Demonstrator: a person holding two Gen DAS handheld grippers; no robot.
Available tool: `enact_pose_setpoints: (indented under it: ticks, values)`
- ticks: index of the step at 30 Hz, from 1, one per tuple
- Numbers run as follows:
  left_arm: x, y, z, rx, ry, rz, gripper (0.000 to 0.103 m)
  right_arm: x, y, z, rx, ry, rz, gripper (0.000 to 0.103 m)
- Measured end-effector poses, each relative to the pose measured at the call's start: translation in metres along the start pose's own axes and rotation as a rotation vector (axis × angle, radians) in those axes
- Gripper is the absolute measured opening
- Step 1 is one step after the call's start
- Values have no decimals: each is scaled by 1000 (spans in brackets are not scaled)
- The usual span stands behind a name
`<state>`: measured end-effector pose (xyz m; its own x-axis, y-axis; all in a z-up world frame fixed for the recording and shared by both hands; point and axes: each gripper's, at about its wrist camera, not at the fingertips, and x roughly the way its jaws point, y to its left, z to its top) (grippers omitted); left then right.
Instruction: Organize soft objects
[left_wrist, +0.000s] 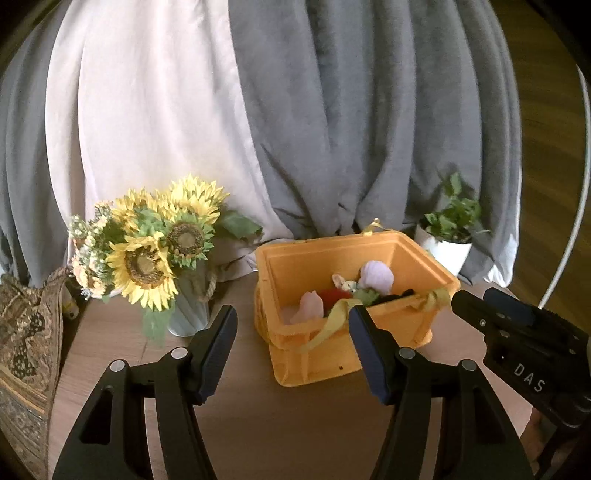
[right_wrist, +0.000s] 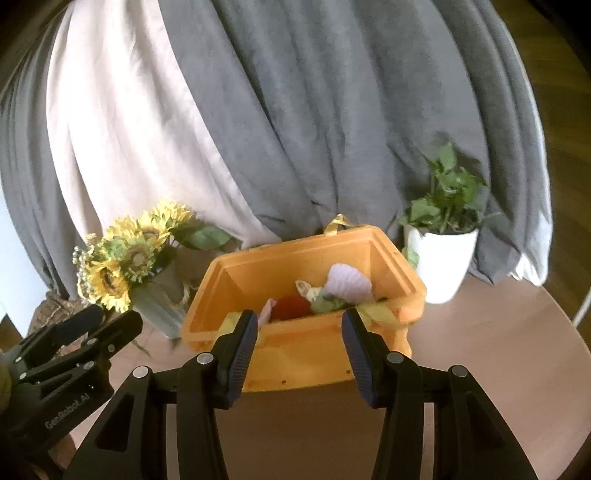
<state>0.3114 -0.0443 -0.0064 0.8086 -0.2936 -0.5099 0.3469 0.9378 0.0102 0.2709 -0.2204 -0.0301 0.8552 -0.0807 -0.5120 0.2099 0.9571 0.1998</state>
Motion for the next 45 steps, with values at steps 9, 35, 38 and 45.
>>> enact_pose_setpoints:
  ticks: [9, 35, 38, 45]
  values:
    - [-49, -4, -16, 10, -28, 20, 64, -48, 4, -19, -2, -34, -27, 49]
    - [-208, -59, -96, -60, -127, 140, 88, -201, -26, -76, -93, -97, 6, 75]
    - [-224, -64, -104, -62, -138, 149, 91, -220, -28, -83, -97, -109, 2, 79]
    - [-256, -70, -117, -49, -163, 188, 92, -251, -34, -94, -84, -119, 6, 80]
